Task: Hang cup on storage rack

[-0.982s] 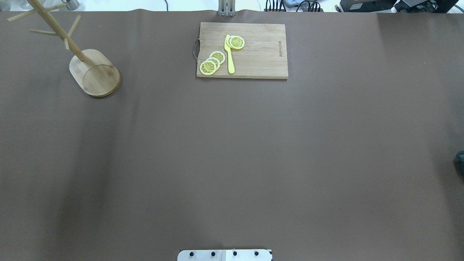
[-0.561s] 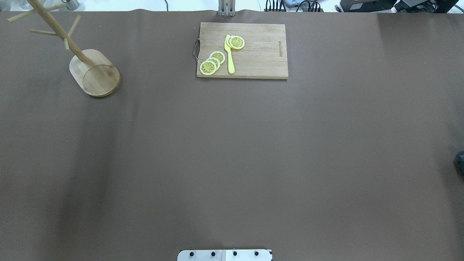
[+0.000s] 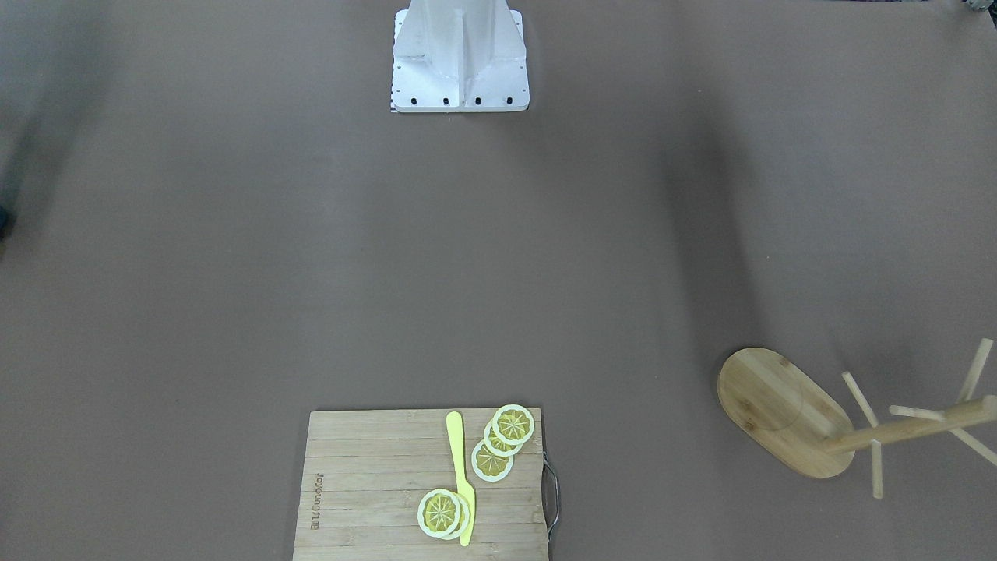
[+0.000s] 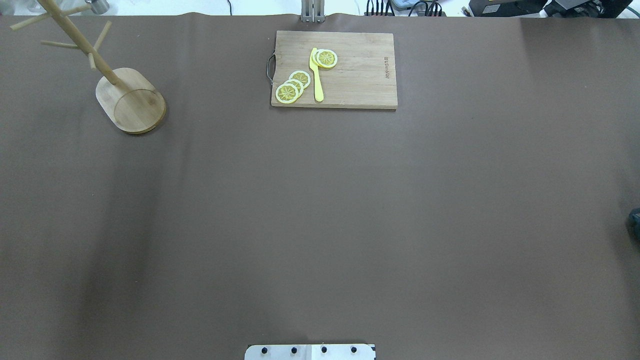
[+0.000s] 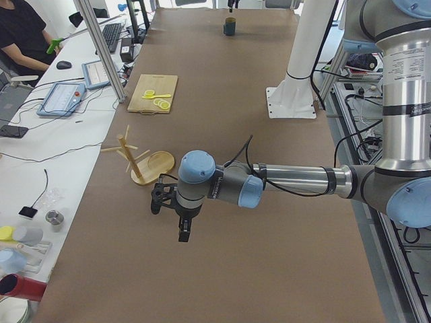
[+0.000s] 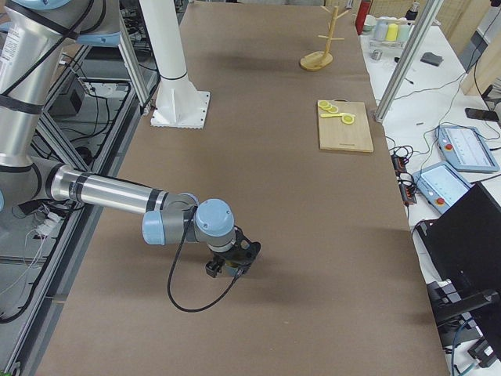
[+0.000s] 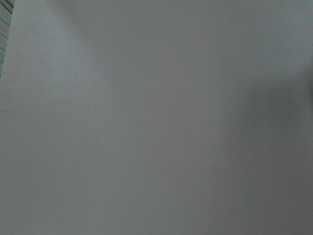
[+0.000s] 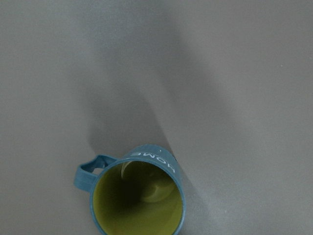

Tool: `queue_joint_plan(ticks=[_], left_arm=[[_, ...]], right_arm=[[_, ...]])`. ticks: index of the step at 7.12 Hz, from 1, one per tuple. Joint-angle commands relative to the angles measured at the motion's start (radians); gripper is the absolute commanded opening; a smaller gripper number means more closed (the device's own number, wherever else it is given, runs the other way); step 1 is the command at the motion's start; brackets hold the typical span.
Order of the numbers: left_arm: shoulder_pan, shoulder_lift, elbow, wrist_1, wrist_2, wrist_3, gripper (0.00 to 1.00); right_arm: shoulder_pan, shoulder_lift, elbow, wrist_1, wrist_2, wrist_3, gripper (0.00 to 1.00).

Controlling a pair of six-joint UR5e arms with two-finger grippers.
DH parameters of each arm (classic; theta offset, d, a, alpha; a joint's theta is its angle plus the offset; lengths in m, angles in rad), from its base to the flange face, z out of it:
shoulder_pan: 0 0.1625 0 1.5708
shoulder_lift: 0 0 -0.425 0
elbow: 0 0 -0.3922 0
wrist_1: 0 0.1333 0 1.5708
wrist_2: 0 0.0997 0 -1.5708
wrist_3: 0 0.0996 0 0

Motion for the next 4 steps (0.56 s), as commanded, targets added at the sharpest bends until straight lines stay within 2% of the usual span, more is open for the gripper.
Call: queue_joint_plan(ticks=[1, 2, 4], left_arm=[[0.0, -0.002, 0.002, 0.0, 0.0, -0.002, 0.98], [0.0, -0.003, 0.002, 0.0, 0.0, -0.002, 0.98], [0.0, -0.005, 0.004, 0.0, 0.0, 0.0, 0.98]], right_arm=[[-0.025, 0.03, -0.13, 0.118, 0.02, 0.001, 0.99], [-0.039, 0.042, -0.163, 0.185, 0.027, 0.047, 0.99], [-0.058, 0.042, -0.166, 0.219, 0.036, 0.083, 0.99]])
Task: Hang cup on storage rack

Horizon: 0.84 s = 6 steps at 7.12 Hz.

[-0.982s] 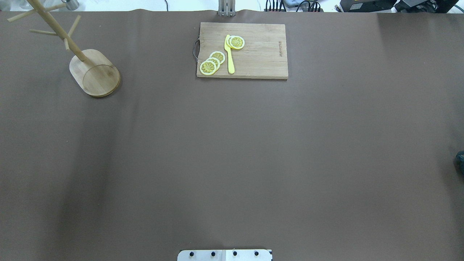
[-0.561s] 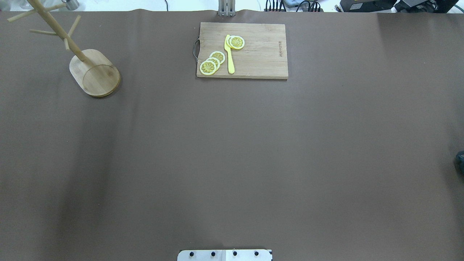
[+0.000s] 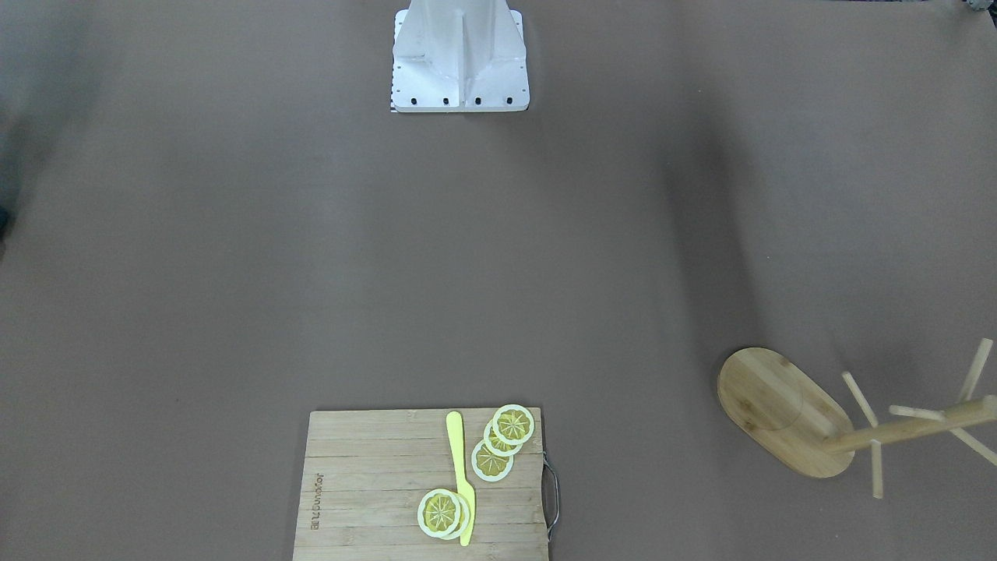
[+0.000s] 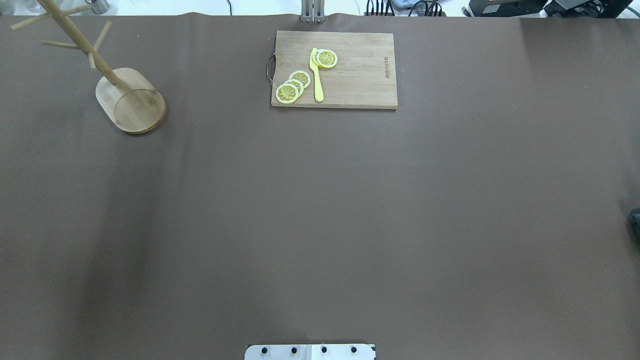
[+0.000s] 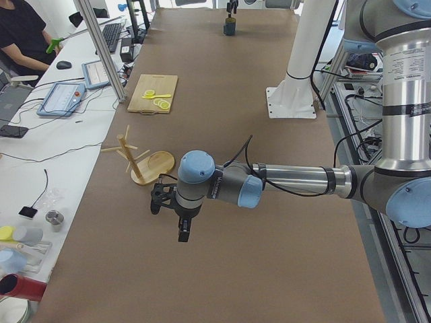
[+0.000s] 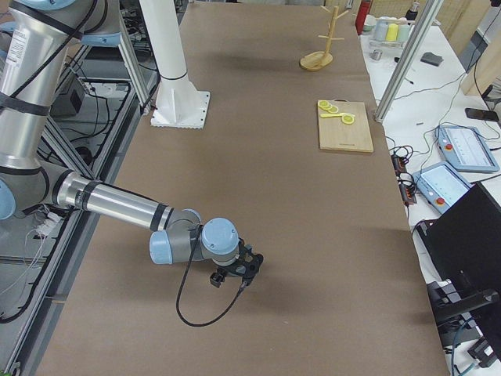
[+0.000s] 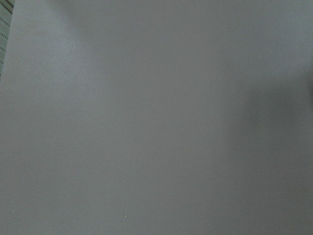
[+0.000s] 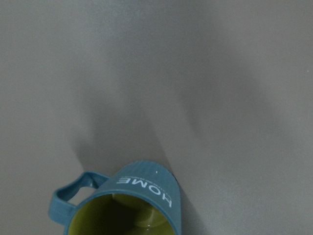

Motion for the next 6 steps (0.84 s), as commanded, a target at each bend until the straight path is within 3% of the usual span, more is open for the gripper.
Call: queue_joint_plan(ticks=[1, 3, 4, 5, 6], left_arm=[[0.0, -0.001, 0.002, 0.0, 0.0, 0.0, 0.98], [0.0, -0.001, 0.002, 0.0, 0.0, 0.001, 0.98], [0.0, -0.001, 0.004, 0.0, 0.0, 0.0, 0.98], [0.0, -0.001, 0.002, 0.002, 0.0, 0.0, 0.98], [0.0, -0.001, 0.004, 0.002, 0.0, 0.0, 0.98]], right_arm=[[-0.021, 0.004, -0.024, 0.026, -0.002, 0.018, 0.99], [-0.041, 0.004, -0.039, 0.067, 0.006, 0.018, 0.98], [-0.047, 0.004, -0.044, 0.071, 0.006, 0.021, 0.83], [-0.055, 0.011, -0.045, 0.069, 0.004, 0.024, 0.12], [-0.062, 0.014, -0.044, 0.069, 0.007, 0.021, 0.0]])
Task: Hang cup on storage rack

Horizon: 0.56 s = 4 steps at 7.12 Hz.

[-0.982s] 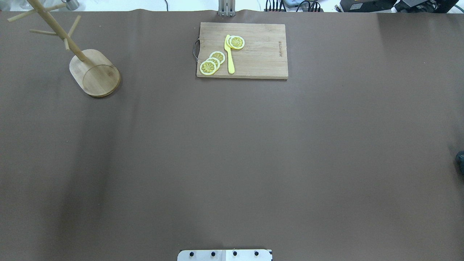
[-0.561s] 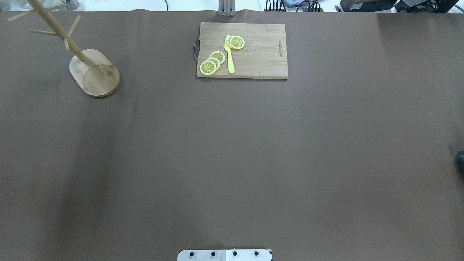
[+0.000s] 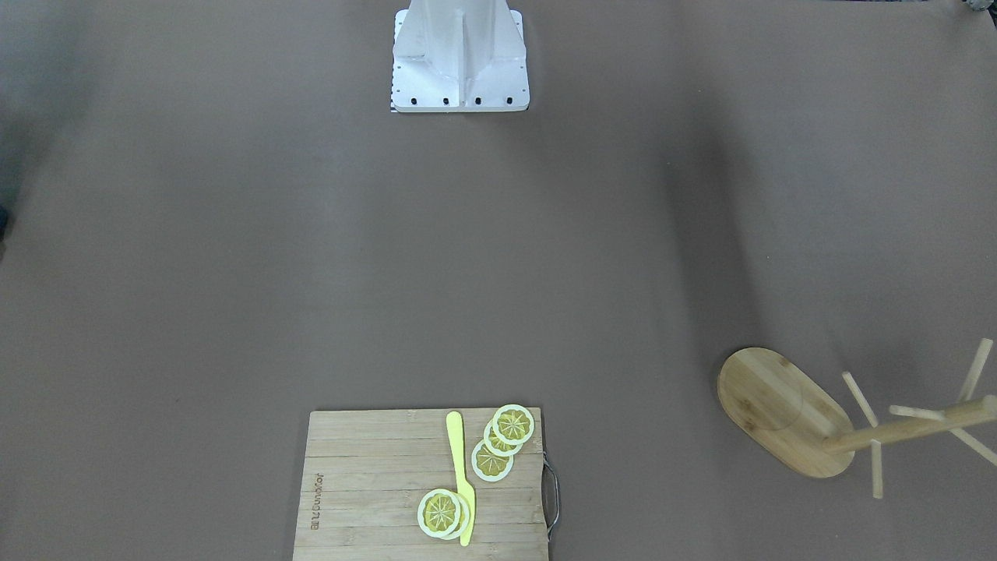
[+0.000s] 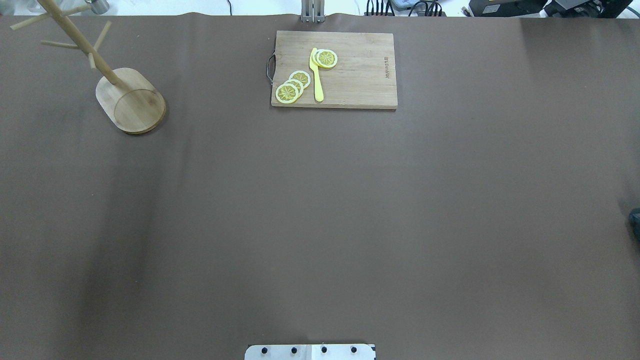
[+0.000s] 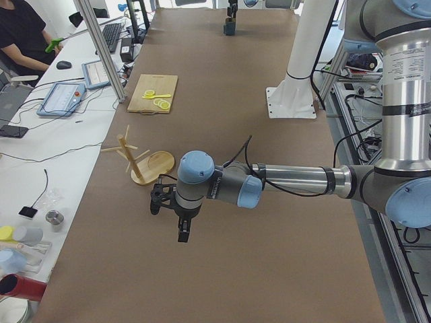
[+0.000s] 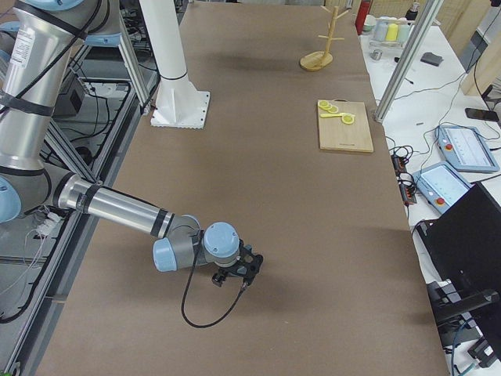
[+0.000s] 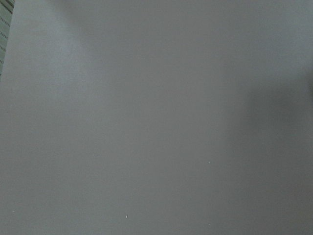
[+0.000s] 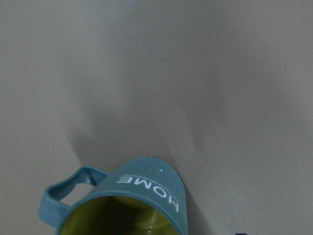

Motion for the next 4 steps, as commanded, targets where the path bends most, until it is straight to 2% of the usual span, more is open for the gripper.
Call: queue_joint_plan(ticks=[1, 3, 4], left_arm=[[0.0, 0.0, 0.002, 0.0, 0.0, 0.001, 0.98], [0.0, -0.002, 0.01, 0.002, 0.0, 0.0, 0.98], [0.0, -0.002, 0.012, 0.004, 0.0, 0.0, 0.98]], right_arm=[[-0.014, 0.005, 0.0, 0.001, 0.007, -0.002, 0.0], [-0.014, 0.006, 0.01, 0.001, 0.016, -0.004, 0.0], [-0.013, 0.016, 0.041, -0.005, 0.049, -0.001, 0.0]])
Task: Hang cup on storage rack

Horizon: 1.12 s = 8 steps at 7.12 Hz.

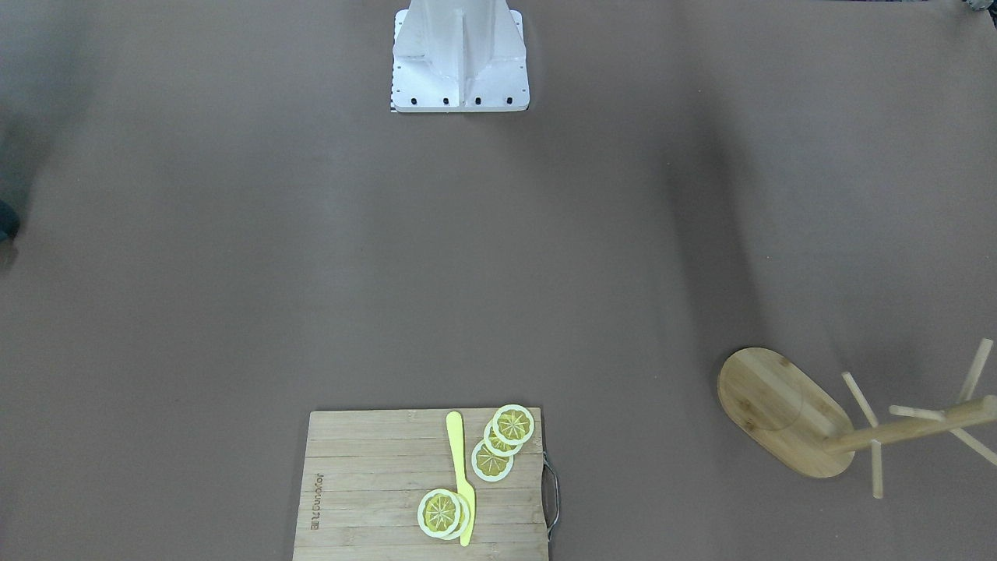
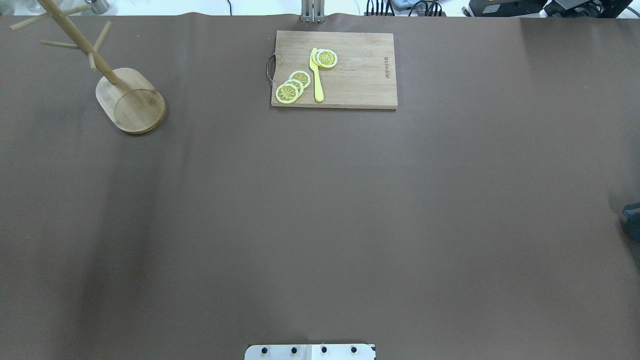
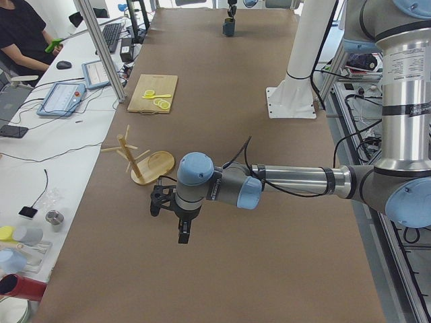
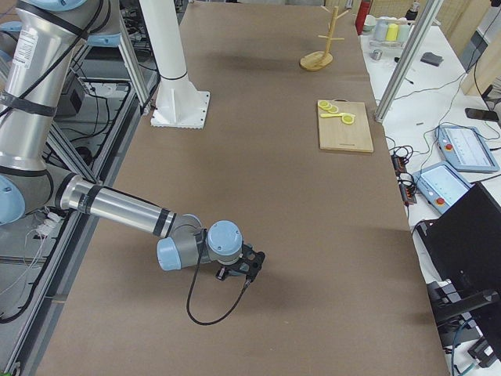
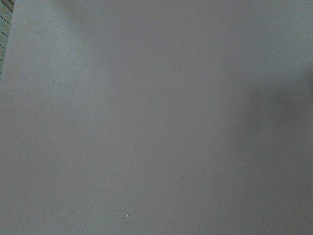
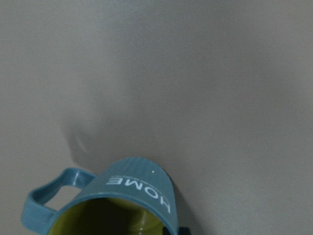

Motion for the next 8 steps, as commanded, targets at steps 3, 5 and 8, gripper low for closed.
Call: queue_joint_plan(ticks=[3, 5, 8], left_arm=[[0.0, 0.0, 0.002, 0.005, 0.0, -0.001, 0.98], [0.0, -0.003, 0.011, 0.0, -0.002, -0.002, 0.98], [0.002, -0.009, 0.01, -0.006, -0.002, 0.003, 0.98]], right_arm=[[0.108, 0.121, 0.175, -0.067, 0.136, 0.001, 0.0], [0.131, 0.37, 0.171, -0.161, 0.173, -0.015, 0.0], [-0.084, 0.585, 0.171, -0.166, 0.039, -0.019, 0.0]])
